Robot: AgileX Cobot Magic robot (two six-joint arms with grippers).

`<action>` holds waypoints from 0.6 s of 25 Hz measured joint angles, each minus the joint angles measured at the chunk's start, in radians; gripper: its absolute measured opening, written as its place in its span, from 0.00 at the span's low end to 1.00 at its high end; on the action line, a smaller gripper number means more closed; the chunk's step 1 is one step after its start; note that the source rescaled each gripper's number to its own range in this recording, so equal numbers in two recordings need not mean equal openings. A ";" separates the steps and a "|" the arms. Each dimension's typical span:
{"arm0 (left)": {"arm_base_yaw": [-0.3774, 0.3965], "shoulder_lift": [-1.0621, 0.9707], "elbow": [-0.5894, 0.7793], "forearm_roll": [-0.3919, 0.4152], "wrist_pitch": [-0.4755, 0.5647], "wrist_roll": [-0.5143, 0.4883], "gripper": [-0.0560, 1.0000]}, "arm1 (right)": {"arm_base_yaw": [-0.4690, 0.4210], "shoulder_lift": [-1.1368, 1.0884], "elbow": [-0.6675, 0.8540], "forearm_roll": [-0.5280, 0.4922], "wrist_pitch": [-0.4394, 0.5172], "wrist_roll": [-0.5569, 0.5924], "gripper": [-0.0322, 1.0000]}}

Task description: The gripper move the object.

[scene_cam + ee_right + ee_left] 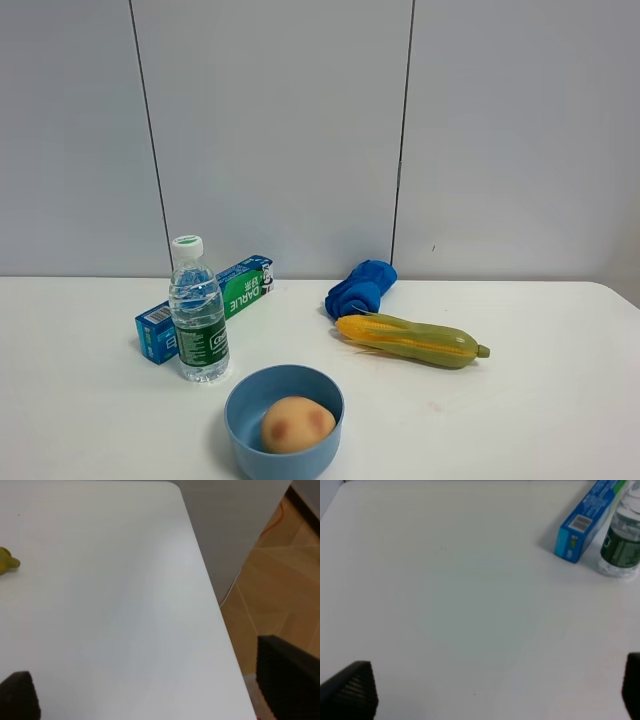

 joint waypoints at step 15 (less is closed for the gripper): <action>0.000 0.000 0.000 0.000 0.000 0.000 1.00 | -0.007 -0.091 0.146 0.058 -0.032 0.007 0.74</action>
